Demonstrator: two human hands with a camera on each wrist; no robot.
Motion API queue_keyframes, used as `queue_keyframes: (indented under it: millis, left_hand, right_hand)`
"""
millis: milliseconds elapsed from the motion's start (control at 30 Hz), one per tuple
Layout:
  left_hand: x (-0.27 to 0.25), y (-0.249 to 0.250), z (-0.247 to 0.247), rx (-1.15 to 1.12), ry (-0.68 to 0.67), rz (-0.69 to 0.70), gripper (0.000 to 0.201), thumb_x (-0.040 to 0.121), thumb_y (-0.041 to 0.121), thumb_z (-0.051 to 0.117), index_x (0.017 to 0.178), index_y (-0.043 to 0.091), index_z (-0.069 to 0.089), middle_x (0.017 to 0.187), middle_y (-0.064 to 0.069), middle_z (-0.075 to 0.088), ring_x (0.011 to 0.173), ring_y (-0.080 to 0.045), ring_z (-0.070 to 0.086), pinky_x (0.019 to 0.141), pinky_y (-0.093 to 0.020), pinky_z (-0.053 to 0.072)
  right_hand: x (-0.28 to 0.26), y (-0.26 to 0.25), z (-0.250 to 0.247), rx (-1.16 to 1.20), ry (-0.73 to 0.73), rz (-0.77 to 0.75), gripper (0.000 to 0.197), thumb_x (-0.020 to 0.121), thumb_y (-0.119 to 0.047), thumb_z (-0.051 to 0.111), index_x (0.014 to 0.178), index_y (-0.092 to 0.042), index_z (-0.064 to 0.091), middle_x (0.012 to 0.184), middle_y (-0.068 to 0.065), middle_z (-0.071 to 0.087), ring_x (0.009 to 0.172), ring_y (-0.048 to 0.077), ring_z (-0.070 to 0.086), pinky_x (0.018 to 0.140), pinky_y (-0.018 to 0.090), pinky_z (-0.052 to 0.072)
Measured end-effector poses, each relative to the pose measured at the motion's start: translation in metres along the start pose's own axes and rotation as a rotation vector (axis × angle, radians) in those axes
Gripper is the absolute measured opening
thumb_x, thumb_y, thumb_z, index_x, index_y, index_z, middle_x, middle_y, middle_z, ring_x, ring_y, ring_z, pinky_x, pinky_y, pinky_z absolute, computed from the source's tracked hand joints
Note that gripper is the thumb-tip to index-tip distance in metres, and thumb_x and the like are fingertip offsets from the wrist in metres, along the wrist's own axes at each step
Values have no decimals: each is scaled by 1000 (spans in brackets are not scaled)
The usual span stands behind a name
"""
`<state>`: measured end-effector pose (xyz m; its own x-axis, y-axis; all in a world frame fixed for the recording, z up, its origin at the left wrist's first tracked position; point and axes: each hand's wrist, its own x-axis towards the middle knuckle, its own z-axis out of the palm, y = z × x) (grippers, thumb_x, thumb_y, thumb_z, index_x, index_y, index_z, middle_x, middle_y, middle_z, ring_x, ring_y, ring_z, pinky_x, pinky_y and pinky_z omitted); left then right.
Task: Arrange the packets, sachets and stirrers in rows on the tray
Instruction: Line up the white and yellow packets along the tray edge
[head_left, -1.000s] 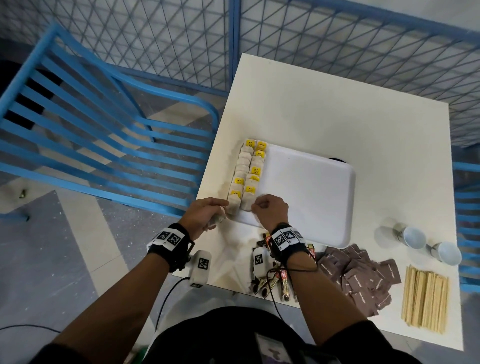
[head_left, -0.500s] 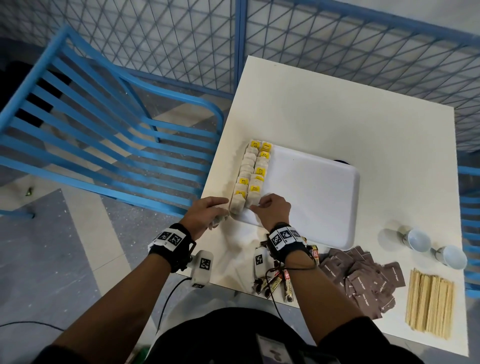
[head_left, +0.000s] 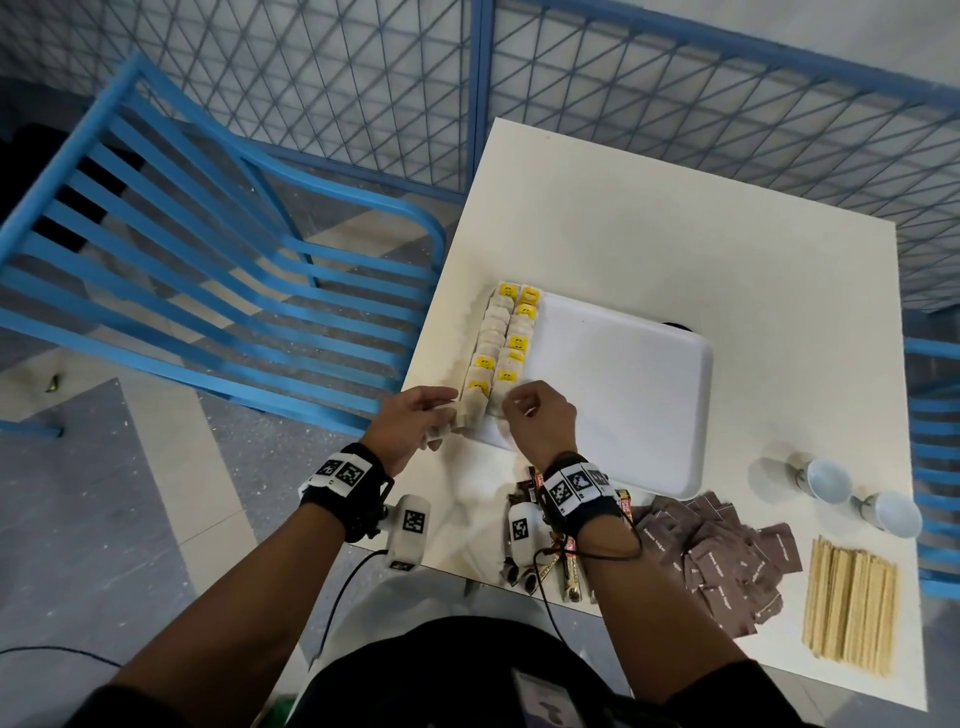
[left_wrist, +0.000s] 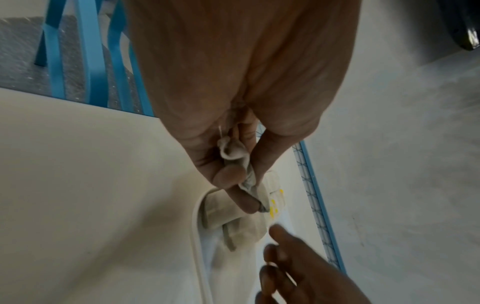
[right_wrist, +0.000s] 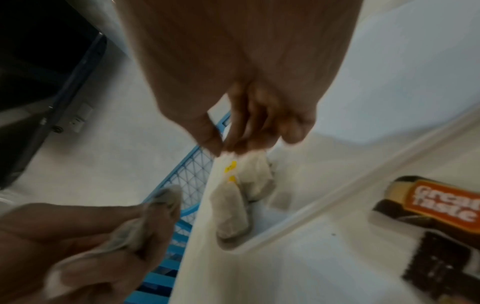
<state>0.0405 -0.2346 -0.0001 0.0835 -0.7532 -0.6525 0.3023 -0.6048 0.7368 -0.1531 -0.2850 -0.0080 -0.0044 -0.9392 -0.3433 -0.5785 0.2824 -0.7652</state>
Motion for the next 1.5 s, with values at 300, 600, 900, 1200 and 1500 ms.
queue_keyframes:
  millis: [300,600,900,1200,1500]
  left_hand:
    - [-10,2,8,-28,0,-23,50,76,5,77,123,-1,58,89,-16,69,56,-22,52,53,-33,35]
    - [-18,4,6,-98,-47,-96,13,97,6,62,105,-4,65,95,-21,72,75,-24,71,35,-18,25]
    - [-15,3,11,-86,98,-68,22,94,20,71,103,1,64,86,-13,69,56,-16,56,38,-19,27]
    - [-25,9,13,-37,20,-43,31,91,24,74,106,-2,70,90,-10,71,55,-16,54,40,-22,25]
    - [-23,8,11,8,60,-19,11,97,14,64,105,9,68,72,-10,62,49,-18,53,40,-18,20]
  right_hand:
    - [-4,-15,6,-6,-335,-93,16,84,-30,77,97,-21,73,91,-3,73,83,13,69,79,29,57]
    - [-8,-16,-5,299,-273,3,23,80,-14,80,100,-14,71,81,3,74,63,12,67,58,18,46]
    - [-18,-25,-12,129,-270,-193,17,77,-19,84,87,-22,71,85,-9,71,69,-1,62,70,10,47]
    - [-31,-26,-5,22,-309,-389,15,77,-25,83,90,-24,74,91,-12,69,79,8,58,74,20,48]
    - [-22,-33,-3,56,-205,-269,14,88,-22,71,102,-20,72,91,-5,72,76,11,62,69,9,45]
